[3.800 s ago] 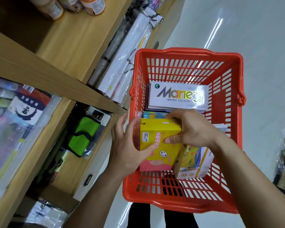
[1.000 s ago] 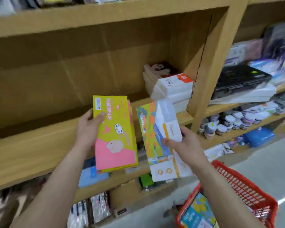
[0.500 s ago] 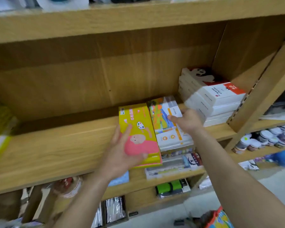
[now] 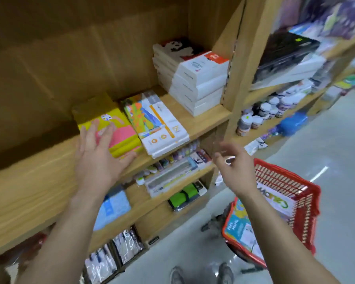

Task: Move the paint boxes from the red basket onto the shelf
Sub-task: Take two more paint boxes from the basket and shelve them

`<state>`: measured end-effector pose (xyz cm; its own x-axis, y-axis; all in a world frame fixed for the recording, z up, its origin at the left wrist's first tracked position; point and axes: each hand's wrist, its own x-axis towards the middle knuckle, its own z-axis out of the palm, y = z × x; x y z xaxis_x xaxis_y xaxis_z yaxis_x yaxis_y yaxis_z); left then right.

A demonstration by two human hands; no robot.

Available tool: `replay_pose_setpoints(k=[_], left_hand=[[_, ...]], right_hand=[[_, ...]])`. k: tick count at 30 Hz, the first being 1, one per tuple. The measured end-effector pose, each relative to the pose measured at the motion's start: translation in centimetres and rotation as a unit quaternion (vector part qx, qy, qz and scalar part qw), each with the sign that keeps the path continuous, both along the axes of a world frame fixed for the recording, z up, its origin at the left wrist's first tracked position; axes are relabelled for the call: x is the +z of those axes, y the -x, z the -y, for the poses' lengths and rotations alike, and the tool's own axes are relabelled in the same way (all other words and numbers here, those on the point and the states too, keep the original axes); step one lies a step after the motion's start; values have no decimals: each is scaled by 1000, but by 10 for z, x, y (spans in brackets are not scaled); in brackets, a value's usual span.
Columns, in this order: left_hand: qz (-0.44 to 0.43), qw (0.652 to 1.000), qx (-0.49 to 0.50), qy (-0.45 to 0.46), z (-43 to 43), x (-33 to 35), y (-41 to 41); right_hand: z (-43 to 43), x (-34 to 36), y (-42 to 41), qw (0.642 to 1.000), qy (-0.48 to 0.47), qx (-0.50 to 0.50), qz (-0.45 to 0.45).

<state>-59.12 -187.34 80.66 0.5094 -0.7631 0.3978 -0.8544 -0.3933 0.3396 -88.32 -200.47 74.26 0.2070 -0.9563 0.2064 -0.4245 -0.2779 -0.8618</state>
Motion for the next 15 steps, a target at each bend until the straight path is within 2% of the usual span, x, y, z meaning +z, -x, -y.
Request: replay_pose_setpoints(k=[2,4,7,10,13,15], left_hand=[[42,986,-107,124,6,-9,42],[2,965,-222,141,12,-30,103],[-121,938,-324,-2,41,-95,200],[-241,903,-302,-188,79,-187,265],[-270,883,-258,-285,111,-275,300],[-263,885,-236,-302,131,-324,312]], right_hand=[[-2,-36,62,996,-50,-75,-21],[-5,-75,123,982,-113,-141,-59],[-12,-137,208,947,-224,-203,-106],[-16,-203,260,915,-314,-209,-143],[-11,-273,278,896,-376,-165,-172],[-1,-319,277,889,-402,-126,-178]])
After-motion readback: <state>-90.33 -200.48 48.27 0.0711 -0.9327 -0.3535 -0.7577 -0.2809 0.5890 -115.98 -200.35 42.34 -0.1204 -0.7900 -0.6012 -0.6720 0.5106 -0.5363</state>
